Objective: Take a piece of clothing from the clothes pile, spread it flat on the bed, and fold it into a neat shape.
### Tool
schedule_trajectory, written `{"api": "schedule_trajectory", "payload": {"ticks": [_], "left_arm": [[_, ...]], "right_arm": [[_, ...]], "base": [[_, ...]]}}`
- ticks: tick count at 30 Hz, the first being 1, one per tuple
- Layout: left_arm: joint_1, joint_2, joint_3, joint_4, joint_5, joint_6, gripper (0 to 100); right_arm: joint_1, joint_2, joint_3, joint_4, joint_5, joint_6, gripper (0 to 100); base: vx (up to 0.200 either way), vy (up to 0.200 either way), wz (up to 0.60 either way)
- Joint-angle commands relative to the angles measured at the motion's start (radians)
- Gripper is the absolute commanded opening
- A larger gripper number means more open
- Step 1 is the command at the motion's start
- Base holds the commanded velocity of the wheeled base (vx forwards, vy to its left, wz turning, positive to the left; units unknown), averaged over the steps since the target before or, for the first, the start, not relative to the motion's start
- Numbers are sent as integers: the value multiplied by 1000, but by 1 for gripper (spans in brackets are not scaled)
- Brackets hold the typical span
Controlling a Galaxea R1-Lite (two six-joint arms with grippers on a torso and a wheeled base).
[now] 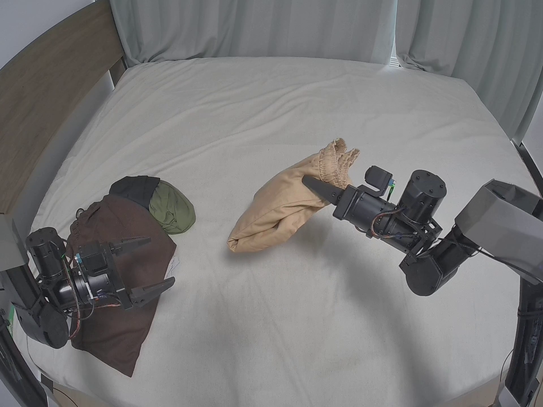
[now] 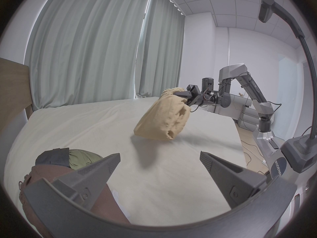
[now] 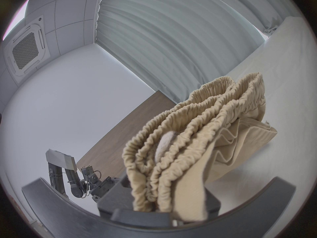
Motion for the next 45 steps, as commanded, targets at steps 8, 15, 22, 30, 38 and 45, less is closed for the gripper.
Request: {"api": "schedule_trajectory", "payload": {"ticks": [8, 15, 22, 30, 38, 45], "left_arm": [[-2, 4, 13, -1, 0, 1, 100], [0, 7, 13, -1, 0, 1, 100], [0, 8, 16, -1, 0, 1, 100], [-2, 7, 20, 1, 0, 1, 100], [-5, 4, 22, 1, 0, 0, 100], [-5, 4, 23, 1, 0, 0, 100]], "right_arm": [[-19, 88, -206, 102, 4, 49, 0], [-28, 169, -257, 122, 4, 49, 0], [-42, 205, -219, 107, 2, 49, 0], [-54, 203, -206, 107, 2, 47, 0], [-50, 191, -275, 129, 4, 49, 0], [-50, 198, -429, 204, 4, 61, 0]], "base": [[0, 0, 0], [0, 0, 0], [0, 0, 0], [0, 0, 0], [0, 0, 0], [0, 0, 0]]}}
